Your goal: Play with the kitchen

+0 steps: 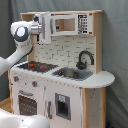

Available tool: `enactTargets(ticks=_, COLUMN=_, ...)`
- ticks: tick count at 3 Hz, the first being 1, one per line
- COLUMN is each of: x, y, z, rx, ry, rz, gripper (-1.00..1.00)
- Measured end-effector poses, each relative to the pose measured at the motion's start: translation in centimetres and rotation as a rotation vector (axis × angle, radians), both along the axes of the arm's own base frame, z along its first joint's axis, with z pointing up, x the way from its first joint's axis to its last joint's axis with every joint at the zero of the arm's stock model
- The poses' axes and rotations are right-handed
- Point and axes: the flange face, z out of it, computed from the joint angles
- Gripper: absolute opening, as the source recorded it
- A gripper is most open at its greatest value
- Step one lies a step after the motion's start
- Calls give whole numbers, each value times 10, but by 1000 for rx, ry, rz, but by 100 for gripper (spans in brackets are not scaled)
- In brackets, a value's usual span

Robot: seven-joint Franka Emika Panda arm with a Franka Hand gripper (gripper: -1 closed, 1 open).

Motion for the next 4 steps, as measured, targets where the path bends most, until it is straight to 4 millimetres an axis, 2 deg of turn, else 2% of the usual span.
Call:
enactTargets(ticks=1, x=-12, y=-6, z=-3, rx=9, ry=5, rz=40, gripper=-100)
enactTargets(ticks=3, x=-31, y=-34, z=-6, rx=15, ry=13, rz=101, gripper=-100)
enactTargets(ticks=4, x=-45, y=-46, z=-1, rx=16, ry=4, rz=135, gripper=-100)
